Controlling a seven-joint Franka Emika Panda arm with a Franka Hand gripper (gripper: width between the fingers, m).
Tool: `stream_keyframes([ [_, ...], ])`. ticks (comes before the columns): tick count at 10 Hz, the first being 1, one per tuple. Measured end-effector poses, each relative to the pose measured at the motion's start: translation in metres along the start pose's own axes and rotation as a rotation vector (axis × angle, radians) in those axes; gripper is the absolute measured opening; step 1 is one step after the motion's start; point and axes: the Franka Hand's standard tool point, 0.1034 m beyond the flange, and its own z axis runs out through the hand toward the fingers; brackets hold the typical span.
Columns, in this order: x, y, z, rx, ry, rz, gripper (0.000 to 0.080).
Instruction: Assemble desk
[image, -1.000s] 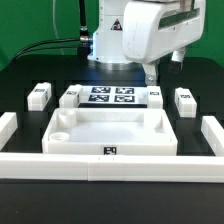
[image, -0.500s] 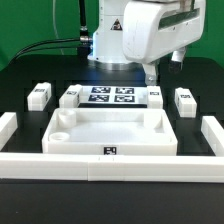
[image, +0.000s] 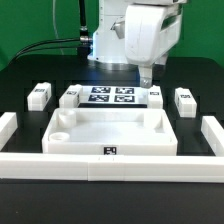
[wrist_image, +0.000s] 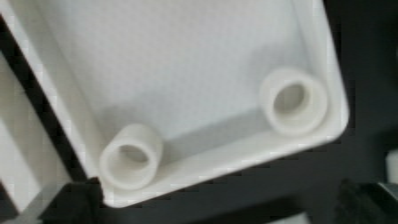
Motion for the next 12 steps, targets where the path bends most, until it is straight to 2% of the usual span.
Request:
stream_keyframes([
  [4, -0.002, 0.0, 0.002, 0.002, 0.0, -0.026, 0.065],
  [5, -0.014, 0.001, 0.009, 0.003, 0.001, -0.174, 0.065],
  [6, -0.028, -0.002, 0.022, -0.024, 0.019, -0.316, 0.065],
  [7, -0.034, -0.009, 0.033, -0.009, 0.018, -0.343, 0.065],
  [11, -0.035, -0.01, 0.035, -0.008, 0.02, -0.336, 0.065],
  [12, -0.039, -0.018, 0.047, -0.02, 0.033, -0.328, 0.065],
])
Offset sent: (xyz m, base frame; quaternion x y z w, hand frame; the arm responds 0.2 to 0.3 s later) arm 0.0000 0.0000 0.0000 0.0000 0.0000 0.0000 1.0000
